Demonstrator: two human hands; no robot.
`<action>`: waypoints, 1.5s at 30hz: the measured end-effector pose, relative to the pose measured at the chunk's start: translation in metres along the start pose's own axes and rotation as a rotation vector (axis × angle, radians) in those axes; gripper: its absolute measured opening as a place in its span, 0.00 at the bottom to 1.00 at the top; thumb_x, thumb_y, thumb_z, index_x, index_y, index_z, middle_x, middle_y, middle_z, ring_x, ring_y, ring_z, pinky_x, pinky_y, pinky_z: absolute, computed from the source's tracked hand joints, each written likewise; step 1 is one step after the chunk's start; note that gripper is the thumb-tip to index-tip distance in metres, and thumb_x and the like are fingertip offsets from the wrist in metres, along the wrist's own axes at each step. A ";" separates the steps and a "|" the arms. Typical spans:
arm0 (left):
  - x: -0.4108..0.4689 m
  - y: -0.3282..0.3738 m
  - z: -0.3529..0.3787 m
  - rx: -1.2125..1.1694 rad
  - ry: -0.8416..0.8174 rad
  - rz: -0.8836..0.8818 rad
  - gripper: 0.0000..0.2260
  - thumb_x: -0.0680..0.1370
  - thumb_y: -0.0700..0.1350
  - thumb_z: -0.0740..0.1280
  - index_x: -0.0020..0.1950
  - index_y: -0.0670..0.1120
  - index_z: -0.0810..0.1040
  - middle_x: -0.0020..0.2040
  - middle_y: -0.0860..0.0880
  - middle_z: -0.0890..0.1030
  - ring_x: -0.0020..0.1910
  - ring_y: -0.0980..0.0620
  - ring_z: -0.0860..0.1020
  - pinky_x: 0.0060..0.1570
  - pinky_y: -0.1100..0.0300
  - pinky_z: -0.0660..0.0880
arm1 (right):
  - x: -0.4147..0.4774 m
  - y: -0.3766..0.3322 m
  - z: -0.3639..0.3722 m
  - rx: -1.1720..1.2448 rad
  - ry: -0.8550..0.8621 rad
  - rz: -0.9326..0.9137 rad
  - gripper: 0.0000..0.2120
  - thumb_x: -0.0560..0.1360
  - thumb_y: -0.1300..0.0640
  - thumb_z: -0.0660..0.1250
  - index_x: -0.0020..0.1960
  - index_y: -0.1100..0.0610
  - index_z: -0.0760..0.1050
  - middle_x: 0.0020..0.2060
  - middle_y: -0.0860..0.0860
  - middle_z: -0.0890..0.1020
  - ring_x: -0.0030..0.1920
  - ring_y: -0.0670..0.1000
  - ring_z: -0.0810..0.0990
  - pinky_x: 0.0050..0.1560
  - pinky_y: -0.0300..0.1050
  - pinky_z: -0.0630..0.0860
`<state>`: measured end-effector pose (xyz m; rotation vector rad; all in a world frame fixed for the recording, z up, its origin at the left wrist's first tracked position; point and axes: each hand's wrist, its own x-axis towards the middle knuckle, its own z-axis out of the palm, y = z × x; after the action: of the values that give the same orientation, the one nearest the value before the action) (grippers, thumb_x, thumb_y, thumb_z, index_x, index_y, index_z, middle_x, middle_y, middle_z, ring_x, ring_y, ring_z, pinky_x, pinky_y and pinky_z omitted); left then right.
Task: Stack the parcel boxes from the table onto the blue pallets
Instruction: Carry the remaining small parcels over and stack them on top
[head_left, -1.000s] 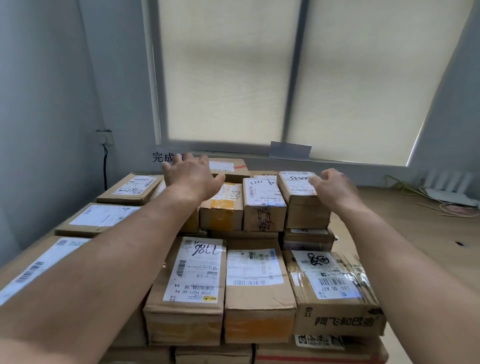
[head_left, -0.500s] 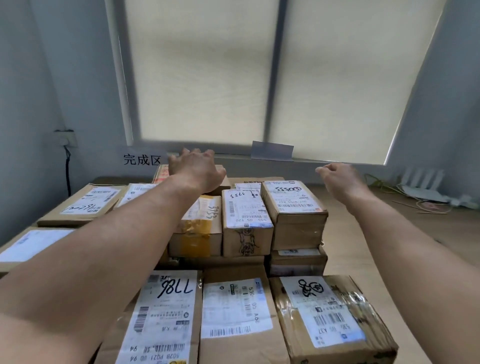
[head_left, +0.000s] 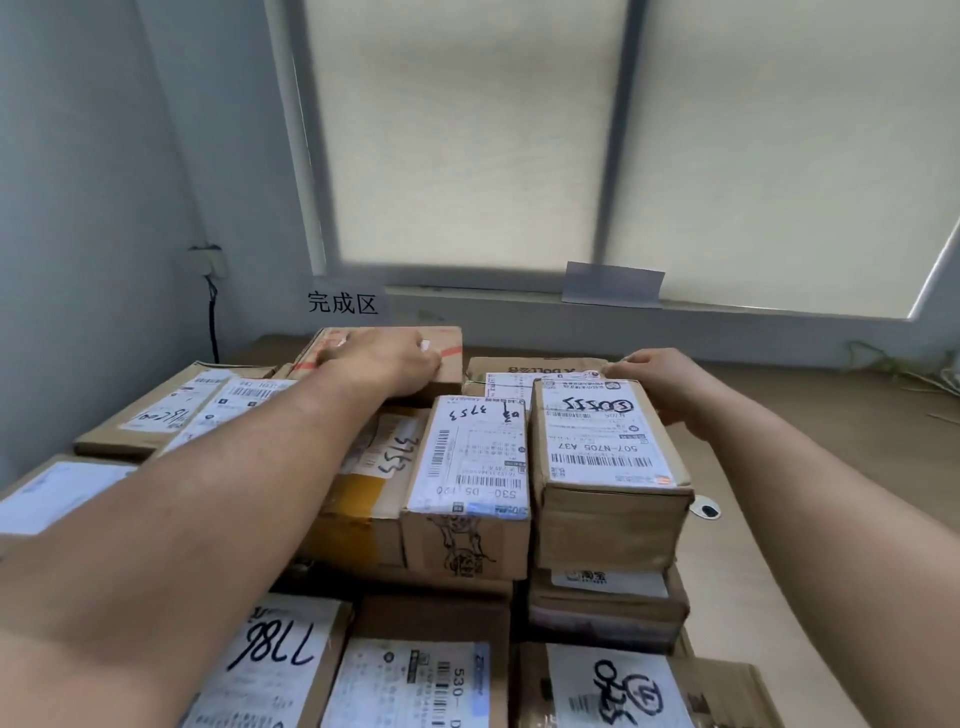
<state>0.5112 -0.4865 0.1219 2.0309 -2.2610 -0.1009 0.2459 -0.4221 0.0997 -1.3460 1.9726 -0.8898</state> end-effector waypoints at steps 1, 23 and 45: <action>0.000 -0.002 0.000 -0.015 -0.005 0.011 0.20 0.74 0.61 0.52 0.63 0.59 0.73 0.65 0.48 0.75 0.63 0.43 0.72 0.63 0.44 0.67 | 0.001 -0.001 0.003 0.012 -0.026 -0.006 0.12 0.77 0.52 0.66 0.54 0.59 0.77 0.37 0.55 0.82 0.37 0.54 0.79 0.37 0.43 0.74; -0.040 -0.033 -0.031 -0.024 0.104 0.139 0.23 0.79 0.59 0.59 0.73 0.58 0.63 0.73 0.50 0.67 0.71 0.46 0.65 0.67 0.49 0.64 | -0.046 -0.047 -0.011 -0.195 0.189 -0.121 0.15 0.73 0.60 0.70 0.58 0.65 0.77 0.49 0.60 0.80 0.45 0.55 0.75 0.46 0.50 0.75; -0.192 -0.135 0.000 -0.174 0.477 0.477 0.21 0.78 0.57 0.62 0.68 0.51 0.72 0.68 0.48 0.73 0.68 0.46 0.67 0.65 0.48 0.64 | -0.242 -0.097 0.140 -0.622 0.124 -0.434 0.19 0.74 0.43 0.68 0.62 0.47 0.75 0.58 0.47 0.79 0.56 0.50 0.76 0.57 0.50 0.75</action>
<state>0.6647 -0.3106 0.1001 1.2213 -2.2445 0.1957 0.4847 -0.2479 0.1149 -2.1749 2.1911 -0.5565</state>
